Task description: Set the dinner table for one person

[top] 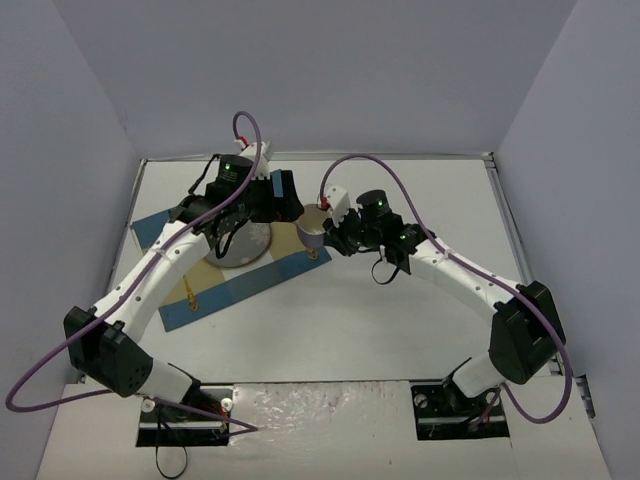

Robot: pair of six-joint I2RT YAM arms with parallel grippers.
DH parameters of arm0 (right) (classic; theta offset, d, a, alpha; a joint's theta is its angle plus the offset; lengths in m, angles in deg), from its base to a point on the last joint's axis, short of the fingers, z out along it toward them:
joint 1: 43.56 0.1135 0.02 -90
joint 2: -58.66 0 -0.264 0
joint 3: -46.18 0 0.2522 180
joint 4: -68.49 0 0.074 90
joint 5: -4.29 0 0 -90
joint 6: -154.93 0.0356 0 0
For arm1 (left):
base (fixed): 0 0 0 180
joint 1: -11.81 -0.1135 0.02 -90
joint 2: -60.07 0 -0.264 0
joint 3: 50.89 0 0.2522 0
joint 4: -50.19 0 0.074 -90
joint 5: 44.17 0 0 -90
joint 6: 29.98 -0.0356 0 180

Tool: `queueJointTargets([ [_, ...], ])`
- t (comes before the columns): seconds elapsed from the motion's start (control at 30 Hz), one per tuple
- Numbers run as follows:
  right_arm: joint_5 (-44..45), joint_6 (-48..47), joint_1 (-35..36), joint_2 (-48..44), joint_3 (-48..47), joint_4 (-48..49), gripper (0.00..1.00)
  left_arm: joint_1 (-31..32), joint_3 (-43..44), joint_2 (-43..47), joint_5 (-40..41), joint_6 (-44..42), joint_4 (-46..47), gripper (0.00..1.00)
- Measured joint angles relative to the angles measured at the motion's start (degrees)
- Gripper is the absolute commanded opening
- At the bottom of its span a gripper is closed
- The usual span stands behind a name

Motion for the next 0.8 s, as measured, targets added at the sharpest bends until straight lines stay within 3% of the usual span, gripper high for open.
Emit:
queueJointTargets([
  [0.53,4.81,1.04,3.87,-0.04,0.91,0.02,0.0,2.93,2.74,-5.82,3.06,1.27,-4.0,0.66],
  [0.8,4.82,1.14,4.99,-0.04,1.08,0.14,0.0,2.93,2.74,-8.84,3.73,1.31,-3.89,0.45],
])
